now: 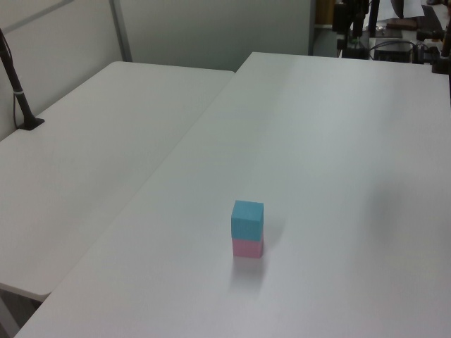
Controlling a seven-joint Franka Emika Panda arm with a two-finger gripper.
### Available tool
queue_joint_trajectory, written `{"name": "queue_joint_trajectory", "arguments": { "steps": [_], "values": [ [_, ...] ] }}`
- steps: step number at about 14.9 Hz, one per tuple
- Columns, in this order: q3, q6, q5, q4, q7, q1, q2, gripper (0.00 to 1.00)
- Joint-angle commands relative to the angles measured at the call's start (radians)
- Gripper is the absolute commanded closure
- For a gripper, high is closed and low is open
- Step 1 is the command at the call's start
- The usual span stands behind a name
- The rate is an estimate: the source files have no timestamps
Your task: Put blue cube on pink cube
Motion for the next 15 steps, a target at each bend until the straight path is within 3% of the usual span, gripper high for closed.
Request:
{"name": "queue_joint_trajectory", "arguments": {
  "steps": [1, 3, 13, 15],
  "values": [
    [0.003, 0.063, -0.022, -0.045, -0.066, -0.054, -0.012, 0.0],
    [0.003, 0.077, -0.014, -0.062, -0.14, -0.09, -0.018, 0.0],
    [-0.012, 0.118, -0.005, -0.048, -0.165, -0.16, -0.023, 0.0],
    [0.017, 0.112, 0.012, -0.011, -0.197, -0.223, 0.009, 0.0]
  ]
}}
